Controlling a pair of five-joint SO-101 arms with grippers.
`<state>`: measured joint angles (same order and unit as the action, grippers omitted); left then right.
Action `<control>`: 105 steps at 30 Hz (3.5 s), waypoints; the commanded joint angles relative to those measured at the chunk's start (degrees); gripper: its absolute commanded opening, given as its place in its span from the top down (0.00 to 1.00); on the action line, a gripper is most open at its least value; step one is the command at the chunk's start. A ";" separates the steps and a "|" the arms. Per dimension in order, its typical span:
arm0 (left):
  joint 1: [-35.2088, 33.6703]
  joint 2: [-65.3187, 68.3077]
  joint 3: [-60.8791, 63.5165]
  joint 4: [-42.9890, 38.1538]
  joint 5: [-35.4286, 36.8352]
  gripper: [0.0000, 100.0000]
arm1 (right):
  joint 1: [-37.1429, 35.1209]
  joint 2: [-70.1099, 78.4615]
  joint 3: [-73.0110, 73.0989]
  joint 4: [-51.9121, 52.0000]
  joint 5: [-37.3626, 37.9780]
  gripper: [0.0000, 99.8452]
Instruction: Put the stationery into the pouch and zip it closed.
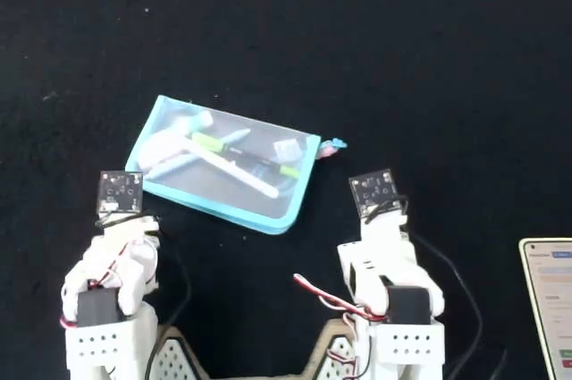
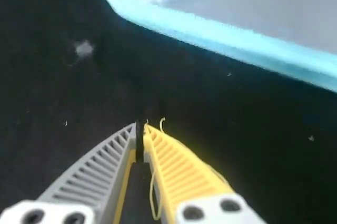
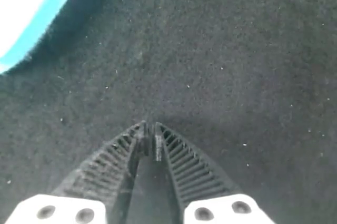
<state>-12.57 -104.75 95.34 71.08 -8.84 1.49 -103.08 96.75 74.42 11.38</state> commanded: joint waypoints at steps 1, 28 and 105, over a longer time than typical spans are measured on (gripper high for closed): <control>-3.65 0.09 -2.59 -0.18 0.70 0.97 | 0.62 -5.41 -0.22 0.26 -0.62 0.99; -6.73 0.18 1.98 2.02 11.78 0.97 | 0.53 -5.32 -0.22 0.35 -9.14 0.99; -6.73 0.09 1.98 2.02 11.78 0.97 | 0.18 -5.49 -0.22 0.44 -9.14 0.99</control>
<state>-18.73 -104.31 95.96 72.66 3.21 1.49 -103.08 96.75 74.42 2.86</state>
